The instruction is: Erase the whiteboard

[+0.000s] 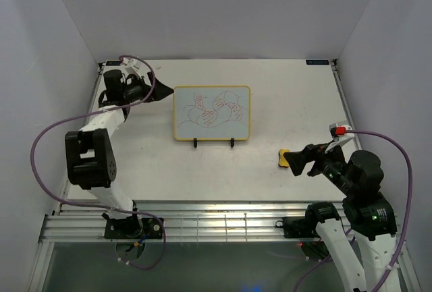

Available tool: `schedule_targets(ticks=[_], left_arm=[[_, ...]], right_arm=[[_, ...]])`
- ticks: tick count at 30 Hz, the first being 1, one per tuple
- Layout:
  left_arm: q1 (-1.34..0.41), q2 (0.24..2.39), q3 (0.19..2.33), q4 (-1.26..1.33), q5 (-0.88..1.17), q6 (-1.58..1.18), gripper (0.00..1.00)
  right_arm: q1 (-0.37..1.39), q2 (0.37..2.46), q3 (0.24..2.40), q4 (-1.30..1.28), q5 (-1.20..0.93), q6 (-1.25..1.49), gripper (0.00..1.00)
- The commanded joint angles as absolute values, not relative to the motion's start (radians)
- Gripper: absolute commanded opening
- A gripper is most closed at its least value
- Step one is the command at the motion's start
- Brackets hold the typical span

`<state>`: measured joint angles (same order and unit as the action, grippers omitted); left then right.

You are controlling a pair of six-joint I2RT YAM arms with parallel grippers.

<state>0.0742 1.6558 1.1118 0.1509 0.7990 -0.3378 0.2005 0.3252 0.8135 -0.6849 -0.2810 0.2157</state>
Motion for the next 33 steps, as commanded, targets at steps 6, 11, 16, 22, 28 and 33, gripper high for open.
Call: schedule_targets(ticks=[6,11,16,22,28,33], left_arm=[[0.126,1.937,1.253,0.297,1.187,-0.411,0.96],[0.123,2.002,1.265,0.386,1.261,-0.449,0.93],[0.086,2.081,1.292,0.439,1.316,-0.492,0.81],[0.064,2.112,1.318,0.460,1.327,-0.499,0.63],[0.061,2.151,1.347,0.494,1.361,-0.535,0.49],[0.060,2.152,1.332,0.517,1.359,-0.541,0.39]], right_arm=[[0.238,0.310,0.864,-0.776,-0.273,0.163,0.90],[0.241,0.330,0.879,-0.798,-0.273,0.155,0.90],[0.241,0.345,0.874,-0.798,-0.275,0.155,0.90],[0.241,0.365,0.891,-0.810,-0.301,0.149,0.93],[0.241,0.380,0.899,-0.818,-0.327,0.146,0.97],[0.241,0.388,0.907,-0.824,-0.330,0.135,0.98]])
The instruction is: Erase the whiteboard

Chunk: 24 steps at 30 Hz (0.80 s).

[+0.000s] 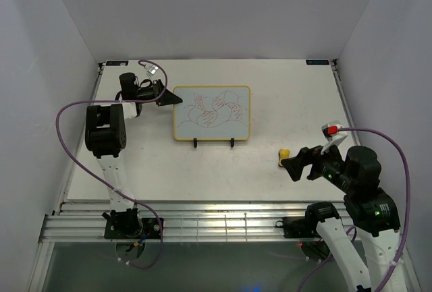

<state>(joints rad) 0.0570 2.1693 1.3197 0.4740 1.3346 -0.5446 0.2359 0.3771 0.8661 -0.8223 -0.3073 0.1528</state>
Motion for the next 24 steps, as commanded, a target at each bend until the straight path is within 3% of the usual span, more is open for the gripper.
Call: schedule_targets(ticks=[1,17,18,23,24], left_arm=[[0.057,2.151,1.331,0.525,1.361,-0.545,0.39],[0.028,2.172,1.345,0.603,1.391,-0.617,0.40],[0.026,2.171,1.344,0.607,1.391,-0.620,0.37],[0.026,2.174,1.335,0.647,1.394,-0.646,0.07],[0.026,2.172,1.332,0.659,1.393,-0.659,0.06]], right_arm=[[0.241,0.388,0.904,-0.822,-0.328,0.132,0.98],[0.241,0.391,0.870,-0.827,-0.334,0.127,0.99],[0.241,0.391,0.868,-0.827,-0.334,0.126,0.99],[0.241,0.388,0.868,-0.833,-0.336,0.127,0.99],[0.241,0.388,0.870,-0.834,-0.334,0.127,0.99]])
